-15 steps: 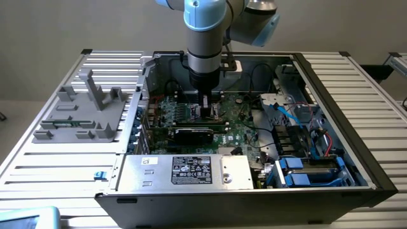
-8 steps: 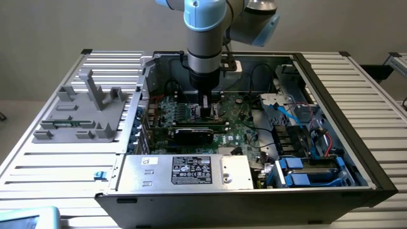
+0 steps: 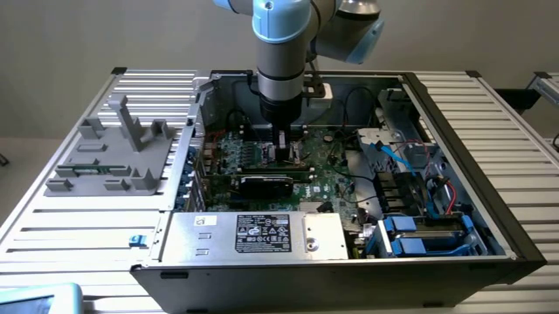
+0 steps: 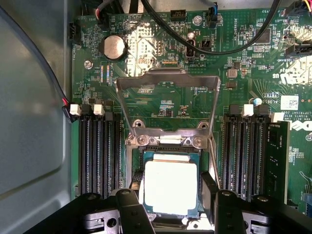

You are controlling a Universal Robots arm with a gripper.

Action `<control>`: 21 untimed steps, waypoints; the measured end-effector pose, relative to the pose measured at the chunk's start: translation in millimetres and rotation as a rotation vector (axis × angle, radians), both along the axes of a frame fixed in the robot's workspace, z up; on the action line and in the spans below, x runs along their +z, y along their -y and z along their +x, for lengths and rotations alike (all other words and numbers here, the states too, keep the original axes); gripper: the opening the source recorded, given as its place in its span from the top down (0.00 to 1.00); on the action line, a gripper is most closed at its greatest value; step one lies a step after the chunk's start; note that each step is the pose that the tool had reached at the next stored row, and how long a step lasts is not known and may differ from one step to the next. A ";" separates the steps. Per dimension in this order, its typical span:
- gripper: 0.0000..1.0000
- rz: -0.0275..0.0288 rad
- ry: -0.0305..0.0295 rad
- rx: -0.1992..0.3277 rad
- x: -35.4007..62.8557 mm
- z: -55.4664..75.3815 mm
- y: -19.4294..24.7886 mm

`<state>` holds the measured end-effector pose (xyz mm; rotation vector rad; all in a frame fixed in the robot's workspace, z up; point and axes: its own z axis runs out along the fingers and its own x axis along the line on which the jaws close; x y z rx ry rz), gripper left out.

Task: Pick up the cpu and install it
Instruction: 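Place the cpu into insertion slot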

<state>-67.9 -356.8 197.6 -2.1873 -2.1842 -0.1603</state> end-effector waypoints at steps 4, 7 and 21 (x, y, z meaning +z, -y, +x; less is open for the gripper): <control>0.45 0.0001 0.0022 -0.004 0.0 0.0 0.0; 0.45 0.0011 0.0033 -0.009 0.1 -0.5 0.0; 0.45 0.0052 0.0038 -0.019 0.1 -1.4 0.0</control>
